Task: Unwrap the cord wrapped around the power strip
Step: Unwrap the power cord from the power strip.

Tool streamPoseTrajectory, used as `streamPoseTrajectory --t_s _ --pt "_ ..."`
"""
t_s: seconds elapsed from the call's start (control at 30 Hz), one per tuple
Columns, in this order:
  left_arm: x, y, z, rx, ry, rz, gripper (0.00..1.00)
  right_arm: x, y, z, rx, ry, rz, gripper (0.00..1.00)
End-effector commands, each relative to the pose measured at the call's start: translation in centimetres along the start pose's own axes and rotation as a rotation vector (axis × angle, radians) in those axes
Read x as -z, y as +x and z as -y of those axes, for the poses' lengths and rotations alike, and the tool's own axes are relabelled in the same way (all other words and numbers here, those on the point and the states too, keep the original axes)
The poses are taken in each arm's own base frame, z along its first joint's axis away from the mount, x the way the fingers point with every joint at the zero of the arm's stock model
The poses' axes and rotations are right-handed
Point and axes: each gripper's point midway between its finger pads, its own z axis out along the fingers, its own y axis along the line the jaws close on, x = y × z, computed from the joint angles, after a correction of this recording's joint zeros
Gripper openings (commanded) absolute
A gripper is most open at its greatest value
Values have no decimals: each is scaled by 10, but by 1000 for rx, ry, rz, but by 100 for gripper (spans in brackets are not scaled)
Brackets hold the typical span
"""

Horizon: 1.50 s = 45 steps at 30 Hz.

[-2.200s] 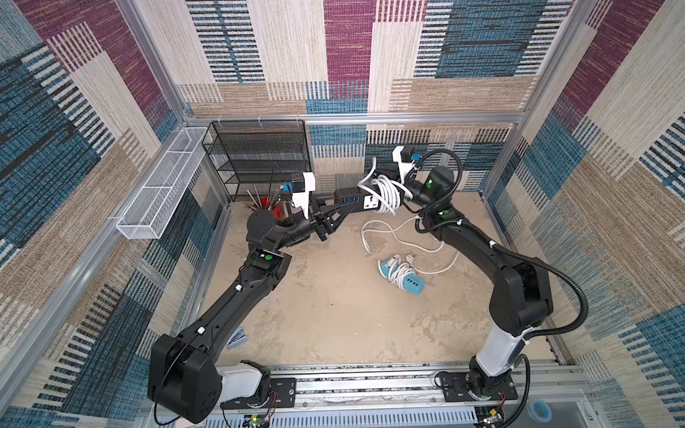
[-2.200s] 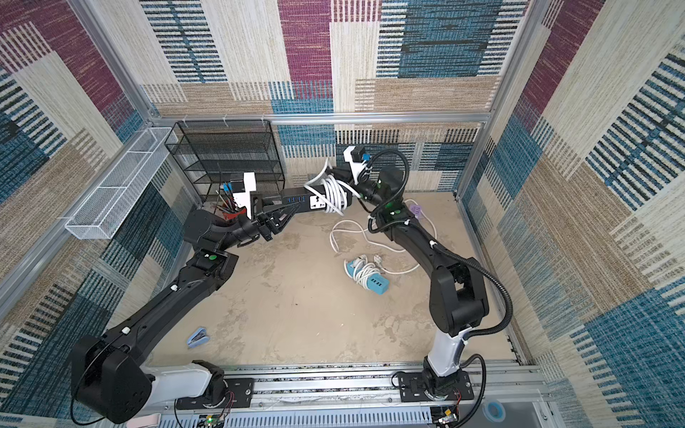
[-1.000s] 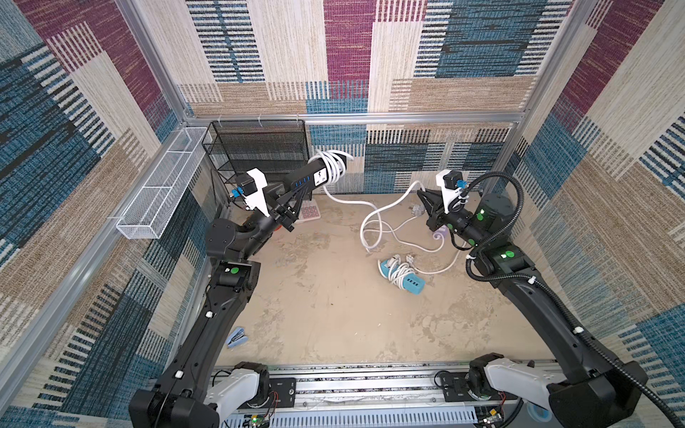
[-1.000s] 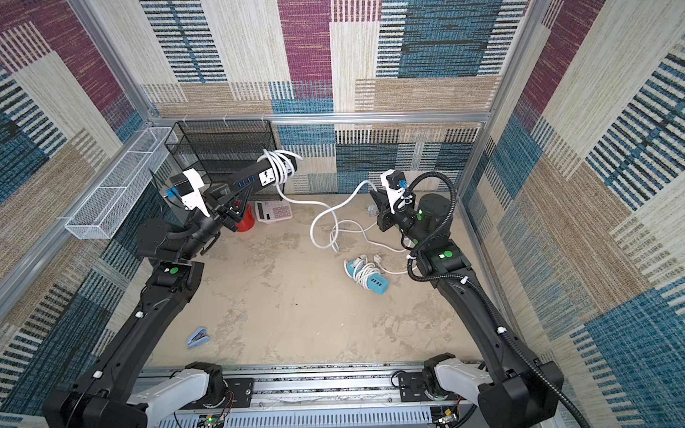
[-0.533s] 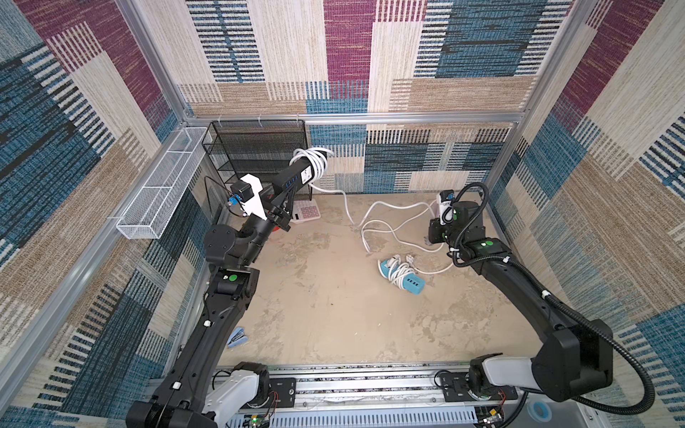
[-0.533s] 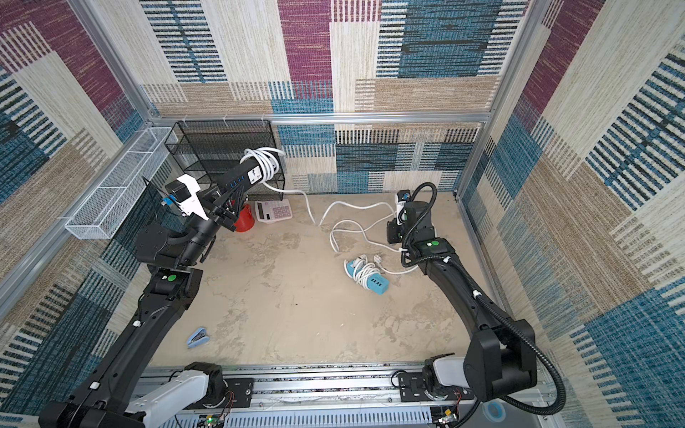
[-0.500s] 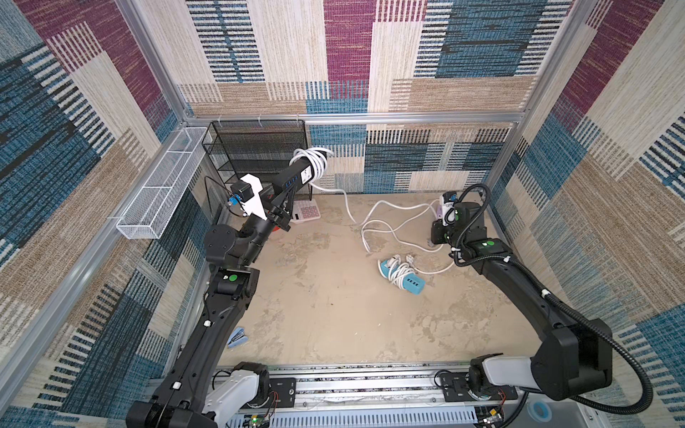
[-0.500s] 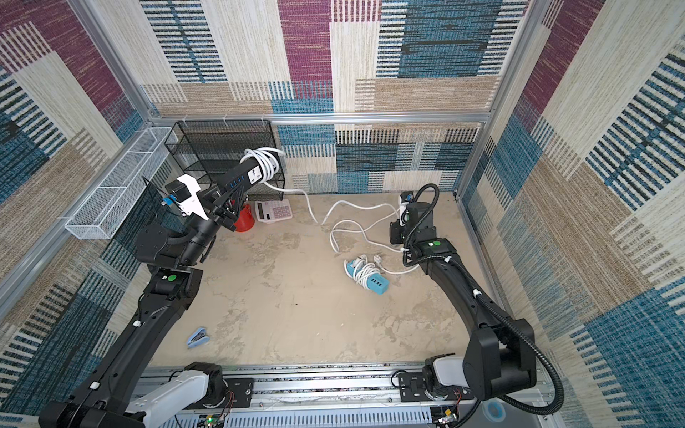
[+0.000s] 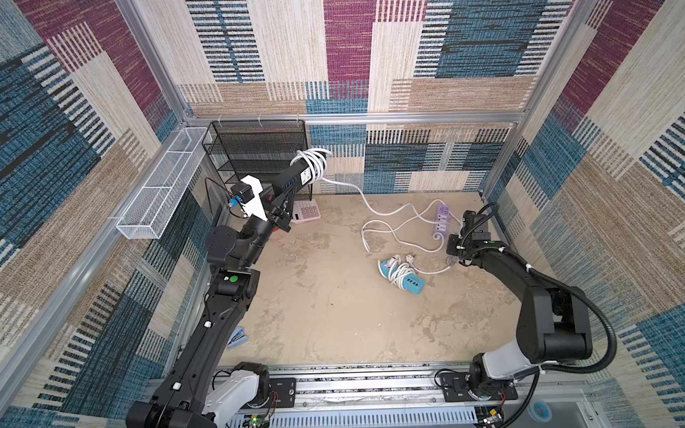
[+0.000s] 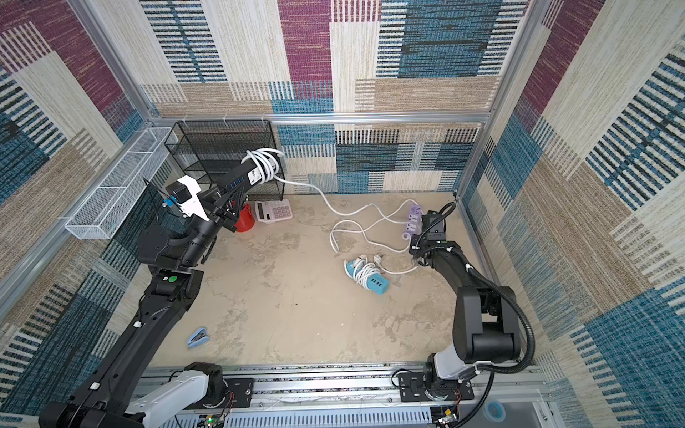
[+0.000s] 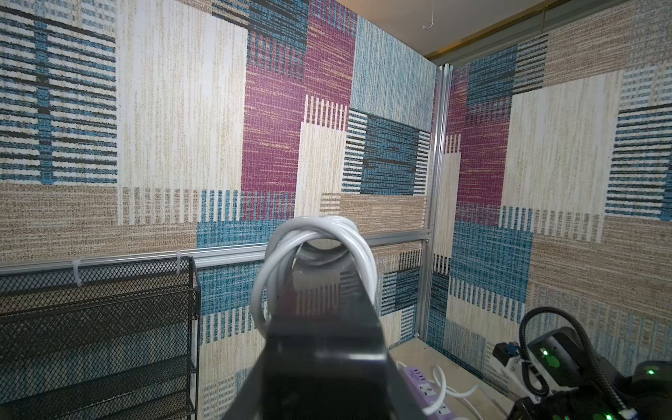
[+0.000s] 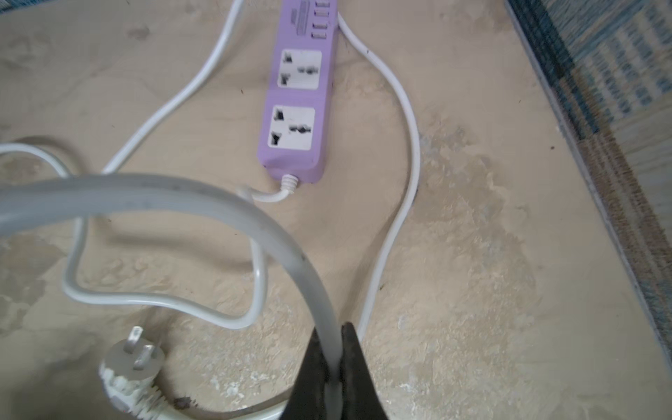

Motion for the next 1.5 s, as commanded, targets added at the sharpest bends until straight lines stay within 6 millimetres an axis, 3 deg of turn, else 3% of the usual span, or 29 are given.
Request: streamPoseTrajectory --t_s 0.0,0.37,0.6,0.67,0.7,0.87,1.0,1.2,1.33,1.47 --pt "4 -29 3 -53 -5 111 0 -16 5 3 -48 20 4 0" --pt "3 -26 2 -54 -7 108 0 -61 31 32 -100 76 -76 0" --pt "1 -22 3 -38 7 100 0 -72 23 31 -106 63 -72 0" --pt "0 -22 4 -36 11 99 0 -66 15 30 -109 51 -44 0" --pt "0 -21 4 -34 14 96 0 -62 12 29 -109 47 -34 5" --pt "-3 -18 6 -22 30 91 0 -39 -4 18 -101 -19 19 62" --pt "-4 -16 9 -11 43 87 0 -14 -21 8 -104 -84 77 100" --pt "-7 -14 15 2 70 80 0 39 -57 -6 -86 -132 218 98" --pt "-9 -12 18 11 87 73 0 82 -84 -32 -26 -198 337 98" --pt "-9 -11 22 14 101 68 0 111 -101 -58 23 -285 381 98"
